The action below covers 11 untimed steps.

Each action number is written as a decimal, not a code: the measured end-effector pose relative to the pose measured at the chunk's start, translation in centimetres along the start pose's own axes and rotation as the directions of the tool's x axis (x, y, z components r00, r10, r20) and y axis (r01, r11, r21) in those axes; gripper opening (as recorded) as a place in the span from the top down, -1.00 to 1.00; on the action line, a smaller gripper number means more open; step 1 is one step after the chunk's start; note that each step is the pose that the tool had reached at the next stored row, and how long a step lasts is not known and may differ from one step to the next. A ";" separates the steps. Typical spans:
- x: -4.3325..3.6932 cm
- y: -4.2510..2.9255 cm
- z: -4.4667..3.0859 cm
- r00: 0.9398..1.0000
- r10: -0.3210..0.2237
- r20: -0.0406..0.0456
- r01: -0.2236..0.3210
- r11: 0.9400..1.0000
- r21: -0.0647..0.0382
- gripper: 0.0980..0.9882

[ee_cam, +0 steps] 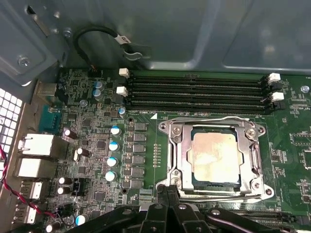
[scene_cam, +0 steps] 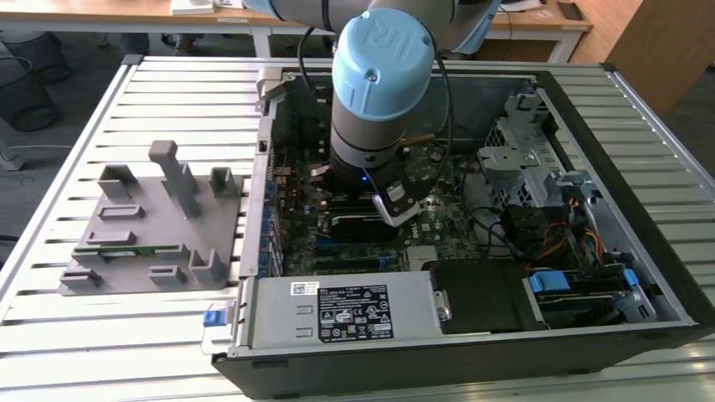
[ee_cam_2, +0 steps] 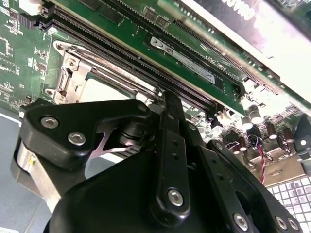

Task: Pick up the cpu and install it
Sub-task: 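Install the second cpu locking lever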

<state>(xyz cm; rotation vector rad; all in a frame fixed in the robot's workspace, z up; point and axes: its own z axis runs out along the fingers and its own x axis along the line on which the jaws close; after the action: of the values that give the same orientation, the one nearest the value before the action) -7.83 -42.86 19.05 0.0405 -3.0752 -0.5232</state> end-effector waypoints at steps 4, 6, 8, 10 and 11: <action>0.06 0.05 0.07 1.000 0.000 0.000 0.000 1.000 -0.004 0.98; 0.08 0.06 0.11 1.000 0.000 0.000 0.000 1.000 -0.006 0.98; 0.11 0.09 0.14 1.000 0.000 0.000 0.000 1.000 -0.008 0.98; 0.17 0.16 0.18 1.000 0.000 0.000 0.000 1.000 -0.008 0.98; 0.20 0.22 0.20 1.000 0.000 0.000 0.000 1.000 -0.008 0.98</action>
<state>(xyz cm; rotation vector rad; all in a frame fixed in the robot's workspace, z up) -8.04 -42.59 18.94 0.0408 -3.0732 -0.5357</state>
